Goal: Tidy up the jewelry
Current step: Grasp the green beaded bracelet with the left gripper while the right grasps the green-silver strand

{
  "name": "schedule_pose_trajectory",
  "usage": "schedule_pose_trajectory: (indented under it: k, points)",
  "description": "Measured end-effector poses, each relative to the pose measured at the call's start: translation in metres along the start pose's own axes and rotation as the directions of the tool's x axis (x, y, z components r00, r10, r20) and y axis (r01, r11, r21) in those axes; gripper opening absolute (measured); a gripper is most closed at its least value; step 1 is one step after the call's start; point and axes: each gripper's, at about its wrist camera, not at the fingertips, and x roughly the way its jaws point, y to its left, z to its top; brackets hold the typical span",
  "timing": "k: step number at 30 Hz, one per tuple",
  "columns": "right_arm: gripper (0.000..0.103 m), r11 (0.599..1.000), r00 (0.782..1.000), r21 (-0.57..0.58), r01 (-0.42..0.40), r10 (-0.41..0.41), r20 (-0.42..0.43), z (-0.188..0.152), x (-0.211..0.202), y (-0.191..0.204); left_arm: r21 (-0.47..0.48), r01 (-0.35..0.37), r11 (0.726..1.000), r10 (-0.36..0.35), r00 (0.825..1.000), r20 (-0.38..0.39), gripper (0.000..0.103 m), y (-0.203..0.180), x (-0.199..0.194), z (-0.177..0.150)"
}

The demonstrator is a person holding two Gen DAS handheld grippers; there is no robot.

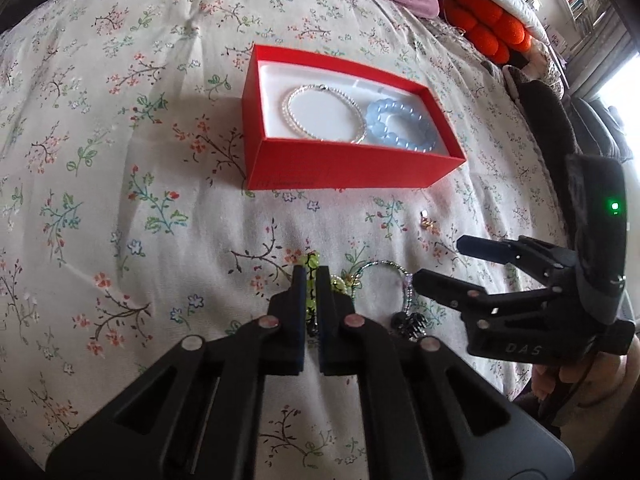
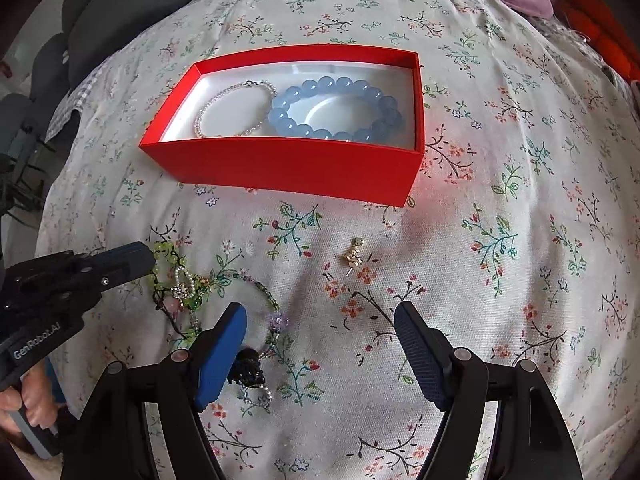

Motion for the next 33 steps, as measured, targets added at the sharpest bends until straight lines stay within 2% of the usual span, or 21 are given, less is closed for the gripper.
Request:
schedule_pose_trajectory:
  k: [8,12,15,20,24,28,32,33]
  points:
    - [0.077,1.0,1.0,0.004,-0.022,0.022,-0.003,0.011,0.012,0.019,0.031,0.05,0.998,-0.051,0.997,0.064,0.005,-0.008,-0.037,0.0]
    - [0.072,1.0,1.0,0.0,-0.028,0.028,-0.002,0.016,0.019,0.03,0.053,0.06,0.997,-0.065,0.992,0.104,0.005,-0.014,-0.056,-0.002]
    - [0.068,1.0,1.0,-0.011,-0.028,0.028,-0.008,0.023,0.026,0.036,0.064,0.045,0.997,-0.053,0.991,0.12,0.005,-0.016,-0.064,-0.003]
    - [0.056,0.999,1.0,-0.039,0.001,-0.001,-0.004,0.023,0.036,0.05,0.053,0.012,0.999,-0.017,0.994,0.105,0.005,-0.01,-0.068,-0.005]
    - [0.05,0.998,0.999,-0.045,0.034,-0.034,0.0,0.025,0.043,0.058,0.04,0.002,0.999,-0.005,0.996,0.089,0.005,-0.005,-0.066,-0.007]
    - [0.04,0.989,0.996,-0.122,0.087,-0.086,0.015,0.02,0.048,0.075,0.026,-0.009,1.0,0.007,0.997,0.072,0.005,-0.001,-0.061,-0.009]
    - [0.012,0.981,0.996,-0.174,0.086,-0.083,0.021,0.017,0.053,0.092,0.019,-0.024,1.0,0.022,0.998,0.062,0.005,-0.001,-0.058,-0.009]
    - [0.009,0.98,0.997,-0.183,0.082,-0.08,0.02,0.017,0.054,0.096,0.017,-0.025,1.0,0.024,0.998,0.059,0.005,-0.001,-0.057,-0.009]
